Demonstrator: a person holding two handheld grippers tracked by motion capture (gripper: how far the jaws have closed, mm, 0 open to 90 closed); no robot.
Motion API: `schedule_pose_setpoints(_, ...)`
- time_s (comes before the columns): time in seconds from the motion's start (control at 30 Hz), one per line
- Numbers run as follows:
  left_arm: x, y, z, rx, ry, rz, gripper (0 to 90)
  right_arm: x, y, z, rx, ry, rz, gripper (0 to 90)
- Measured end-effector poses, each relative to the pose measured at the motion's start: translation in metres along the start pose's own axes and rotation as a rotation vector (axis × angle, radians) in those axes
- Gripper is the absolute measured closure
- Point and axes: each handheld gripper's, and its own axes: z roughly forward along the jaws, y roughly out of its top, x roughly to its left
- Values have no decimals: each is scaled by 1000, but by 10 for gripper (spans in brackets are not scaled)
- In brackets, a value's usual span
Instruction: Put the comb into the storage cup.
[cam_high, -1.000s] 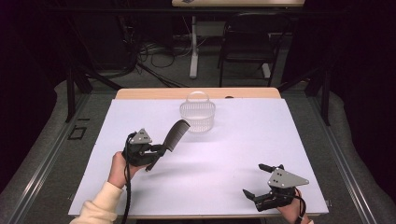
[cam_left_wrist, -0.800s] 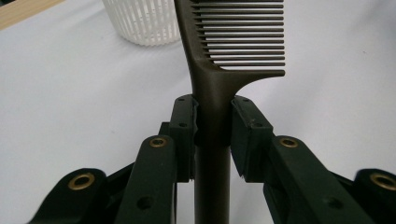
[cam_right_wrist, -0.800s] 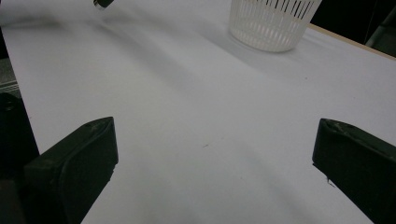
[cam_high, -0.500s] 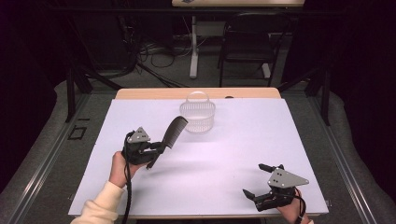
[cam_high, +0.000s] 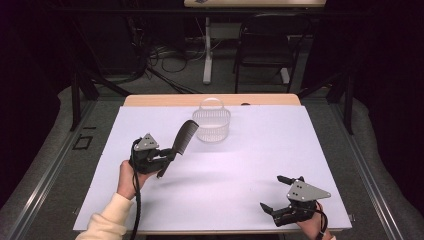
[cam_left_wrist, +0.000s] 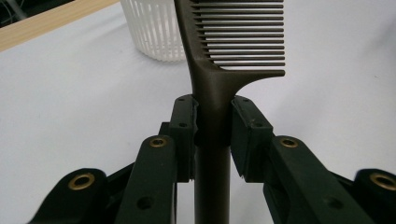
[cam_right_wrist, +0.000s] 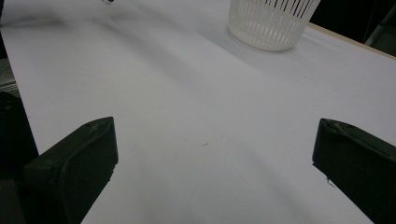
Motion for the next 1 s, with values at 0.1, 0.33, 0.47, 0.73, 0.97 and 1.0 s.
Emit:
schedule_pose_setpoints(0.1,1,0,-1,-5,5,-3,721,0,0,1,0,2,-3,0)
schedule_pose_setpoints(0.33,4,4,-1,-24,10,-16,721,0,0,1,-2,2,0,0)
schedule_pose_setpoints(0.47,6,5,-2,-39,15,-26,721,0,0,1,0,3,0,0)
schedule_pose_setpoints(0.73,10,11,0,-55,15,-39,721,0,0,1,1,3,1,0)
schedule_pose_setpoints(0.97,11,15,4,-57,15,-40,721,0,0,0,0,1,0,0)
schedule_pose_setpoints(1.0,12,15,5,-59,14,-42,721,0,0,0,-1,2,0,0)
